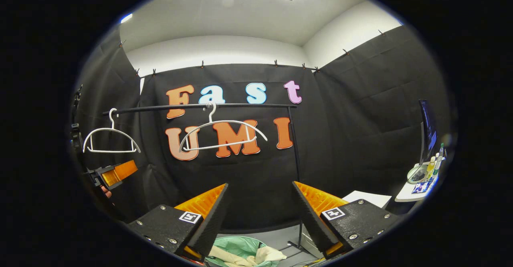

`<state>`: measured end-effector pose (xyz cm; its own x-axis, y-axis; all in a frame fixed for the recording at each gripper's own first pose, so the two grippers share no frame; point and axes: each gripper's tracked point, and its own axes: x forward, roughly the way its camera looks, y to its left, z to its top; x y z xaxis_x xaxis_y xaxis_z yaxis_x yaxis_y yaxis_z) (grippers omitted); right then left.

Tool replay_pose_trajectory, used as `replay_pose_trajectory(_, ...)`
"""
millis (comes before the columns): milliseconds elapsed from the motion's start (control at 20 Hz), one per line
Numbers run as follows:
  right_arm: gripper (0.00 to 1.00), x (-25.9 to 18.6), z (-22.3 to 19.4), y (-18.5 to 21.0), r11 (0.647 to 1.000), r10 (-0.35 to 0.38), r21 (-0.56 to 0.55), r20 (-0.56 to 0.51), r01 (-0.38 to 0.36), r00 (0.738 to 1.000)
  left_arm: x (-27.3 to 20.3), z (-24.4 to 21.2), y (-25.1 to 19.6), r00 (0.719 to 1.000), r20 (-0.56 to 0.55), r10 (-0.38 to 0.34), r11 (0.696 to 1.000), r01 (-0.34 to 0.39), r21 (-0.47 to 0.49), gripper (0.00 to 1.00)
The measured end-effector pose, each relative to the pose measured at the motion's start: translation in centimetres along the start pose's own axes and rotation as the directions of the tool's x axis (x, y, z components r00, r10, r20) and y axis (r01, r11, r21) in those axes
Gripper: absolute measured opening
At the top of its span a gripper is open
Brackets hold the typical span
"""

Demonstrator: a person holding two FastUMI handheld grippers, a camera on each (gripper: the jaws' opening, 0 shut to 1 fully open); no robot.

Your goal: Grasp the clothes on the hanger with both hands and then place them into the laundry hamper below.

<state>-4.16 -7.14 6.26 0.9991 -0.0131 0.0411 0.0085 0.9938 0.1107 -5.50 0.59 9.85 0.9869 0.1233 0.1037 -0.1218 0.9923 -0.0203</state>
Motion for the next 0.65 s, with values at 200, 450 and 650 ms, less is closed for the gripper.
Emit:
replay_pose_trajectory(200,0.94,-0.06,0.06,0.17,1.000,0.007,-0.001,0.002,-0.007,1.000,0.01,0.13,-0.09,1.000,0.006,0.005,1.000,-0.005,0.000,0.96)
replay_pose_trajectory(450,0.94,0.06,-0.27,-0.02,1.000,0.002,-0.001,-0.007,-0.002,1.000,0.02,0.27,-0.18,1.000,0.007,0.007,1.000,-0.006,-0.011,1.00)
replay_pose_trajectory(650,0.94,0.11,-0.27,-0.07,1.000,0.002,-0.007,-0.009,-0.002,1.000,0.05,0.04,-0.24,1.000,-0.001,0.003,1.000,-0.003,-0.013,1.00)
